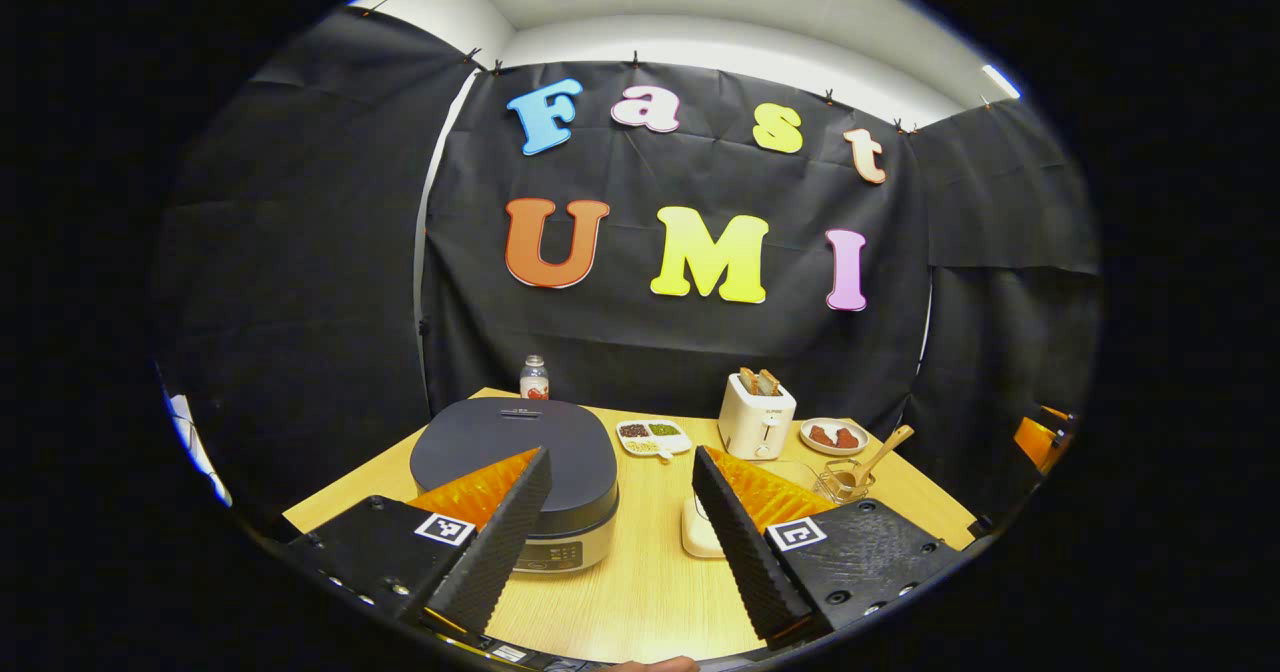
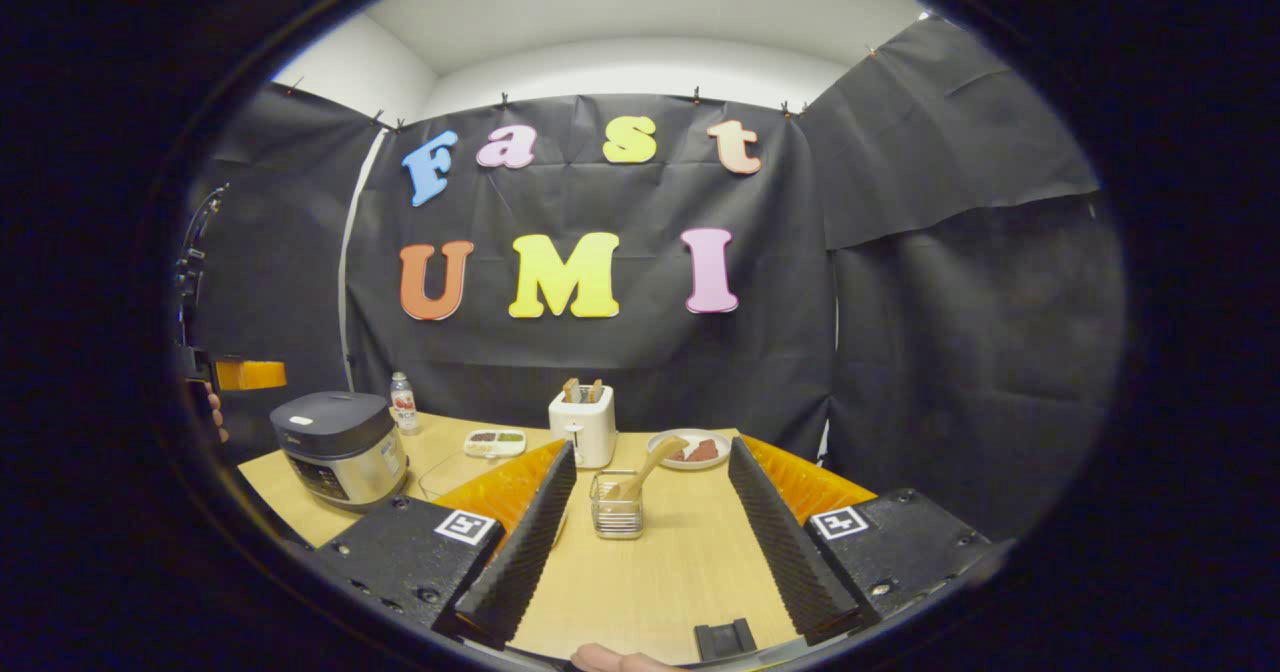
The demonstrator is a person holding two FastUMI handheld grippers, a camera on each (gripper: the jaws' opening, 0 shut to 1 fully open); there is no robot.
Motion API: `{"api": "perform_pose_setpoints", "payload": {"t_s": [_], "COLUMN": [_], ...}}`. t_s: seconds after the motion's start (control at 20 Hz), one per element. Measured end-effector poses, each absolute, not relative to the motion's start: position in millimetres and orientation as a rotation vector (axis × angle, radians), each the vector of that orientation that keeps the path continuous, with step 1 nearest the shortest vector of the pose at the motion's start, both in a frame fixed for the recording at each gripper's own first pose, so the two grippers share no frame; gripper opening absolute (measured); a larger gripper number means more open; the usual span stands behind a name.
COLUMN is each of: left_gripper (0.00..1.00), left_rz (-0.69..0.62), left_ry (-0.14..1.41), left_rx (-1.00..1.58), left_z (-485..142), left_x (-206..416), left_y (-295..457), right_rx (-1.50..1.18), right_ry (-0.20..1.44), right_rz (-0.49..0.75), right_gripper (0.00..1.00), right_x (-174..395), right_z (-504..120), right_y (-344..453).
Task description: Close the left gripper, press the button to open the rice cooker; take a wooden spoon from the chopstick holder with the right hand, scoop a spoonful of rice and pour it into the rice cooker, then put the wooden spoon back into the chopstick holder.
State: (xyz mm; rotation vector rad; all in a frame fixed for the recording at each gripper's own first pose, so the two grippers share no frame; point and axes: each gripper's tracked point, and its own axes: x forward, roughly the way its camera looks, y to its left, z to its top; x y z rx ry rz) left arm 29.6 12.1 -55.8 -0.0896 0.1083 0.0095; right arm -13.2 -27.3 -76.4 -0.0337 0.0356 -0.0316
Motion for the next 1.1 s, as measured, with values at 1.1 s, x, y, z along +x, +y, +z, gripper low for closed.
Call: {"api": "perform_pose_setpoints", "payload": {"t_s": [1.1], "left_gripper": [1.00], "left_rz": [-0.096], "left_ry": [-0.082], "left_rx": [-0.054], "left_z": [-2], "left_x": [-76], "left_y": [-39], "right_rx": [-0.013], "right_ry": [-0.007], "right_rz": [0.004], "right_gripper": [0.91], "right_x": [-32], "right_z": [-60], "right_y": [-9]}}
